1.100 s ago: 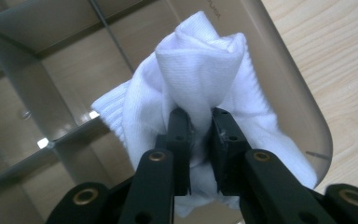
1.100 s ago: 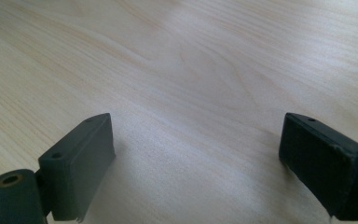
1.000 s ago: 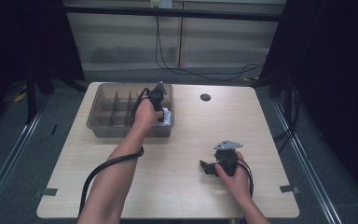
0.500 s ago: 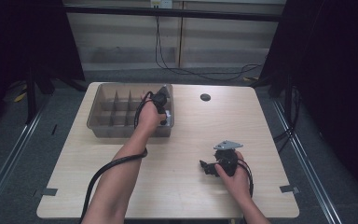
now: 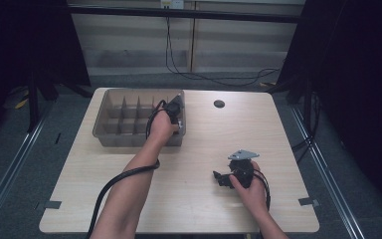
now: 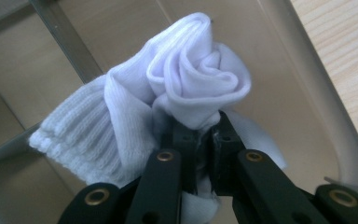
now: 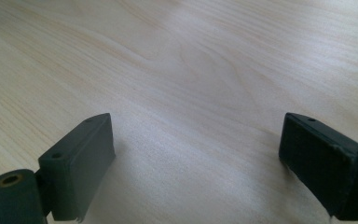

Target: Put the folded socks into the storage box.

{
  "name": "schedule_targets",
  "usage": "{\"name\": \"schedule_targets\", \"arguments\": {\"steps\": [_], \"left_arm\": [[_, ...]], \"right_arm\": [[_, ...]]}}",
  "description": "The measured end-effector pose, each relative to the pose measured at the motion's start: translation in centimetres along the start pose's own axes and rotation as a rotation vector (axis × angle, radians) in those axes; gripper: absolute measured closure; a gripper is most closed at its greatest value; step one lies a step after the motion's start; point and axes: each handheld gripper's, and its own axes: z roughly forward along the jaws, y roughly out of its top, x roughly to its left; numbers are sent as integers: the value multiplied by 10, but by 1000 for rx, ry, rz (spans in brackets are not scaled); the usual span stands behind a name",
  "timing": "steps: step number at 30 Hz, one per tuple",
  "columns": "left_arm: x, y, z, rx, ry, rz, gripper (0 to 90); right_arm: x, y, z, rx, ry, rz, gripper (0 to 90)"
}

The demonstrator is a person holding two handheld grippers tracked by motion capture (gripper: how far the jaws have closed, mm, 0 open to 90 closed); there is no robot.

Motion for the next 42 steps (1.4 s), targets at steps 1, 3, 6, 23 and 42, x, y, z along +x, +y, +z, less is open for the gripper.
{"name": "schedule_targets", "arguments": {"steps": [1, 3, 6, 23, 42], "left_arm": [[0, 0, 0, -2, 0, 2, 837], [1, 0, 0, -3, -3, 0, 837], [0, 0, -4, -5, -4, 6, 834], [5, -2, -45, -72, -12, -20, 804], [16, 1, -52, -131, 36, -50, 788]], "right_arm": [[0, 0, 0, 1, 1, 2, 98], [0, 0, 0, 1, 0, 0, 98], [0, 0, 0, 0, 0, 0, 98], [0, 0, 0, 2, -1, 0, 97], [0, 0, 0, 3, 1, 2, 97]]}}
